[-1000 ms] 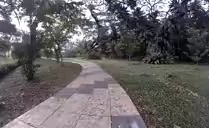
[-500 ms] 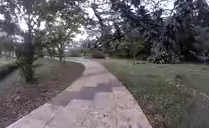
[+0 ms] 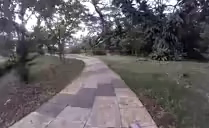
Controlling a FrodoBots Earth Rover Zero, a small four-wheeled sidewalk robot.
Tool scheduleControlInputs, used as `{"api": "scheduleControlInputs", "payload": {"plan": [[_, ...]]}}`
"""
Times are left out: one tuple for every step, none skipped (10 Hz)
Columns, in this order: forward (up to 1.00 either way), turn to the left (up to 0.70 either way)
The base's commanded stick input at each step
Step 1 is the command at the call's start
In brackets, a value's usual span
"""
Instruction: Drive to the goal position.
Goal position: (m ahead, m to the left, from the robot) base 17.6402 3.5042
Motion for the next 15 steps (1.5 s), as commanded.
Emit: {"api": "scheduleControlInputs", "payload": {"plan": [[0.70, 0.00], [0.70, 0.00], [0.70, 0.00], [0.70, 0.00], [0.70, 0.00], [0.70, 0.00], [0.70, 0.00], [0.70, 0.00], [0.70, 0.00], [0.70, 0.00], [0.70, 0.00], [0.70, 0.00], [0.70, 0.00], [0.70, 0.00], [0.70, 0.00]]}}
